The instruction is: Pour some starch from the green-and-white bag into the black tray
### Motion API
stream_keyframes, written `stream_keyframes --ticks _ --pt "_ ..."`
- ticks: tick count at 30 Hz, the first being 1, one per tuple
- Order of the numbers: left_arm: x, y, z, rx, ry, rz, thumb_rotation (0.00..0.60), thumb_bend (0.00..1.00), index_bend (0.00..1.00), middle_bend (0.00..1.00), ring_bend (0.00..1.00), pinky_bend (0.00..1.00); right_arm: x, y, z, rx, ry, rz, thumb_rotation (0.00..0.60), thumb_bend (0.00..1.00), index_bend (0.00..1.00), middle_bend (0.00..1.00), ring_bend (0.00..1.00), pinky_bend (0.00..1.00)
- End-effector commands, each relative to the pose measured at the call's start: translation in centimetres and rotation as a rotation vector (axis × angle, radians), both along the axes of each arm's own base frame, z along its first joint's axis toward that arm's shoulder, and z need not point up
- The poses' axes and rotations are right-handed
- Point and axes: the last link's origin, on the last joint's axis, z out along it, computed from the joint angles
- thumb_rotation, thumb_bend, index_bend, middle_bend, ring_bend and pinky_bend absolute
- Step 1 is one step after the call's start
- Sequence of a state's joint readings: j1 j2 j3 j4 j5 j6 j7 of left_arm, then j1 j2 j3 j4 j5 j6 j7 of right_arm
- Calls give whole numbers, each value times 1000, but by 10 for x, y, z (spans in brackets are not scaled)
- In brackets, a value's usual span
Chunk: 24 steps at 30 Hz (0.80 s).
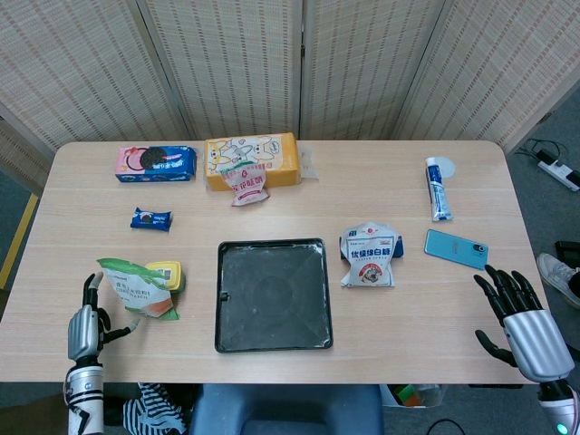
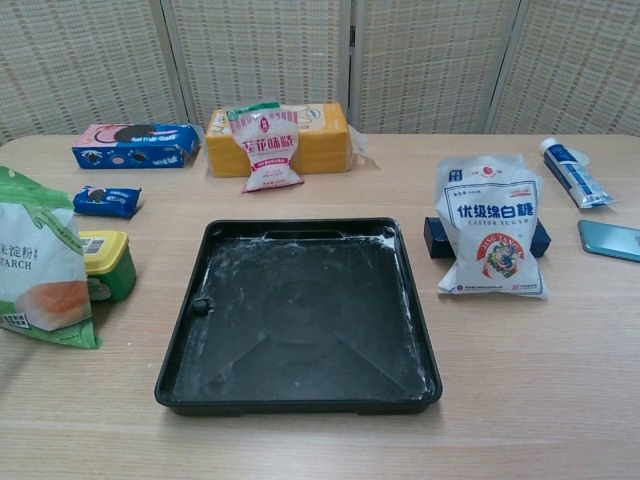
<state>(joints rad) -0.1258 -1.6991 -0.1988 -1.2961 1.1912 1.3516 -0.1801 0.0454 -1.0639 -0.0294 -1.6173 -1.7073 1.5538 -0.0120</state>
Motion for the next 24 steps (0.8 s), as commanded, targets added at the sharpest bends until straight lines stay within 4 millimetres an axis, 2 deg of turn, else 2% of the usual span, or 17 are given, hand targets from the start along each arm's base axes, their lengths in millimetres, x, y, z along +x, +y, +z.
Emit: stream_keyframes --ticks 1,10,24 --pt "2 -1 -3 -15 -6 -1 600 130 0 0 788 812 0 0 0 -1 0 1 600 308 0 0 0 0" --pt "7 -3 -11 -58 -20 -5 600 130 0 0 789 812 0 1 0 -2 0 7 600 308 0 0 0 0" --pt "16 7 -15 -75 -55 -4 600 130 0 0 789 812 0 -1 -1 3 5 5 600 309 0 0 0 0"
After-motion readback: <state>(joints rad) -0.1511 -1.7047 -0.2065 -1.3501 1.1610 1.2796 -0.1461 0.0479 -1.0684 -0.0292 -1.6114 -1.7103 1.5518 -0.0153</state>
